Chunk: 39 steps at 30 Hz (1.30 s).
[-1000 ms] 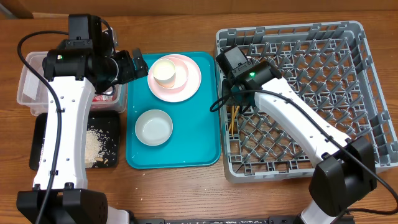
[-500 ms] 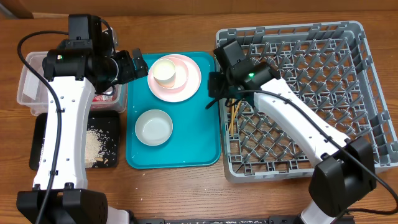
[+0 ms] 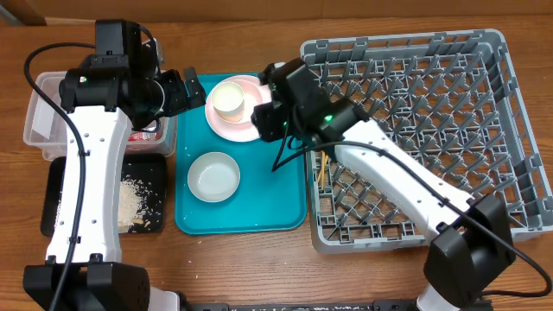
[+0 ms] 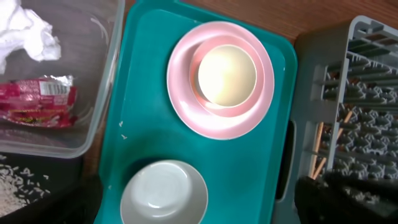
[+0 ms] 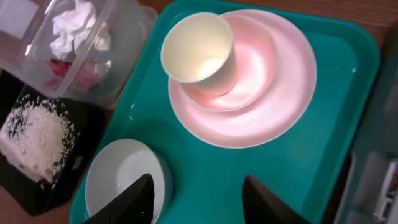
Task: Sort waste into correct bins and load items into the dishwasher
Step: 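Move right gripper to the white bowl and grasp its rim, then lift white bowl with right gripper and lower it into the rack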
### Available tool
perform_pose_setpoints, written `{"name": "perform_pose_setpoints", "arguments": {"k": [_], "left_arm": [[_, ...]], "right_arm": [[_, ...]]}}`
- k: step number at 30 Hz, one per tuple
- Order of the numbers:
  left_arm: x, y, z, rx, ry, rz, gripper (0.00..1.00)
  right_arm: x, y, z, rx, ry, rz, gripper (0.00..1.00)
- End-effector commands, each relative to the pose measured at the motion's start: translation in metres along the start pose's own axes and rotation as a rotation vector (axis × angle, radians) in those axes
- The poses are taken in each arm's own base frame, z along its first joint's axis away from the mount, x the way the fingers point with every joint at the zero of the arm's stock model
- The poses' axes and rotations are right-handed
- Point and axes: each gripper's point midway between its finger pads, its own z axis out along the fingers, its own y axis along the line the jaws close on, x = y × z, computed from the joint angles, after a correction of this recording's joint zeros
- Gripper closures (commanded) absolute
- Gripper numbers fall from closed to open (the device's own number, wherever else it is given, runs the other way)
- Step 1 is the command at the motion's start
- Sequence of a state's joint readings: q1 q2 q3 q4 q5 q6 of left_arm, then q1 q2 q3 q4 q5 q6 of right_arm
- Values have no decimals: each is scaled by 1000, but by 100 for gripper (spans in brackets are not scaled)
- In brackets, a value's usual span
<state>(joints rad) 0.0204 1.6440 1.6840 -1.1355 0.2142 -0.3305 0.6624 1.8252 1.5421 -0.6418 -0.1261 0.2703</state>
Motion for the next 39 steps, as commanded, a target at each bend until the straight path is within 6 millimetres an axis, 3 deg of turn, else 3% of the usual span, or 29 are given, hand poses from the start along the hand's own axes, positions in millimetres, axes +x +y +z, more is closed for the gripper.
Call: {"name": "perform_pose_setpoints", "arguments": {"k": [1, 5, 9, 11, 14, 17, 20, 24, 28, 31, 32, 34, 39], "left_arm": [[-16, 0, -2, -17, -64, 21, 0], [-24, 24, -6, -103, -99, -30, 0], [-30, 63, -15, -191, -121, -163, 0], [-34, 93, -23, -195, -126, -255, 0], [-32, 130, -35, -215, -126, -358, 0], [-32, 150, -41, -235, -136, -405, 0], [-33, 157, -43, -243, -142, -421, 0], [-33, 157, -43, -246, -143, -420, 0], [-33, 157, -43, -246, -143, -420, 0], [-33, 157, -43, -246, -143, -420, 0], [-33, 157, -43, -246, -143, -420, 0], [-33, 157, -43, -246, -143, -420, 0], [-33, 157, -43, -246, -144, -420, 0]], "right_arm": [[19, 32, 1, -37, 53, -66, 53], [47, 57, 5, -57, 126, -116, 53], [75, 90, 10, -91, 181, -185, 53], [91, 116, 13, -126, 189, -283, 53], [107, 136, 23, -100, 171, -411, 53], [115, 144, 39, -60, 142, -510, 53], [124, 144, 59, -29, 142, -600, 53], [137, 125, 91, 33, 177, -658, 52], [140, 113, 100, 59, 199, -650, 52], [143, 110, 99, 66, 216, -650, 63], [146, 107, 98, 73, 233, -649, 73], [149, 105, 97, 79, 249, -651, 82], [158, 98, 93, 96, 295, -656, 95]]}}
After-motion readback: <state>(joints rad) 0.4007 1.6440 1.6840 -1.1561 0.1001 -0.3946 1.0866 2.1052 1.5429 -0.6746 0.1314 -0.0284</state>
